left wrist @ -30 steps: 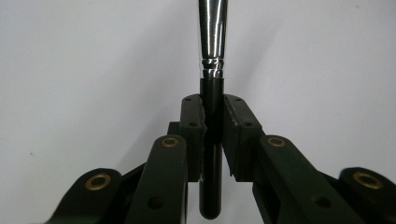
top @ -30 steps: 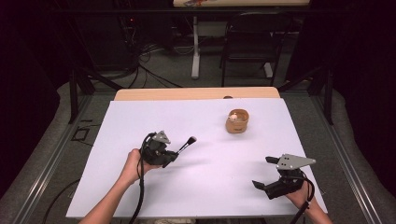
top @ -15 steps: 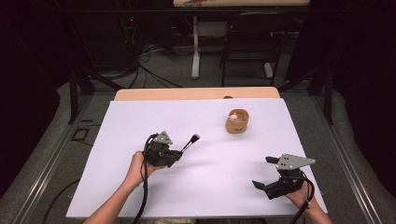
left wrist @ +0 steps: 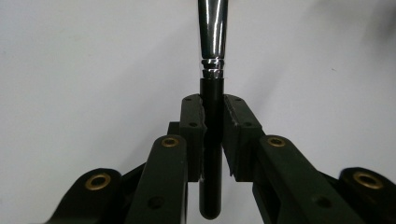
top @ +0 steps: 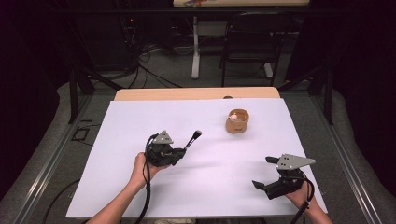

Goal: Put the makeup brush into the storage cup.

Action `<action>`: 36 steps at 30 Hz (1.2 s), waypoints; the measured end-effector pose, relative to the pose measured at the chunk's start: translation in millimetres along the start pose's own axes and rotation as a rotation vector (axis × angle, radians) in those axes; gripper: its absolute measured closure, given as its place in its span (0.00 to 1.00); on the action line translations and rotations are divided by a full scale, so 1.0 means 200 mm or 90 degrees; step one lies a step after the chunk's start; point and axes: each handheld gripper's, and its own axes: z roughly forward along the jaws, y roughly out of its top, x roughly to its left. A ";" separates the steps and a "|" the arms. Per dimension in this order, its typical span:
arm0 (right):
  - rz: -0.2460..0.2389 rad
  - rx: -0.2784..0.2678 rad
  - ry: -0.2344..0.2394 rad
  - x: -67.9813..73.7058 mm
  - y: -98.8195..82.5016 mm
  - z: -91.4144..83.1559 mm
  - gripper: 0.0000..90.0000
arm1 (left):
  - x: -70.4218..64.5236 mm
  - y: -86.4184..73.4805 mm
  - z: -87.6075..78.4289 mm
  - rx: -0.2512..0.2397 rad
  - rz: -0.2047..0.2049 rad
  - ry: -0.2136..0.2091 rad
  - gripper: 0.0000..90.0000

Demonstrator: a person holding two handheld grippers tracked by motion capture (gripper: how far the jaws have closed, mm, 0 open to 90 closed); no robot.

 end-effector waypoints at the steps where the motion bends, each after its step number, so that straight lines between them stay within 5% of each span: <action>1: 0.000 0.000 -0.001 0.00 0.00 0.00 0.00 | 0.00 0.00 0.00 -0.008 -0.004 -0.001 0.88; 36: 0.020 -0.025 0.003 0.01 0.02 0.01 0.00 | -0.10 0.05 0.07 -0.107 0.022 -0.023 0.88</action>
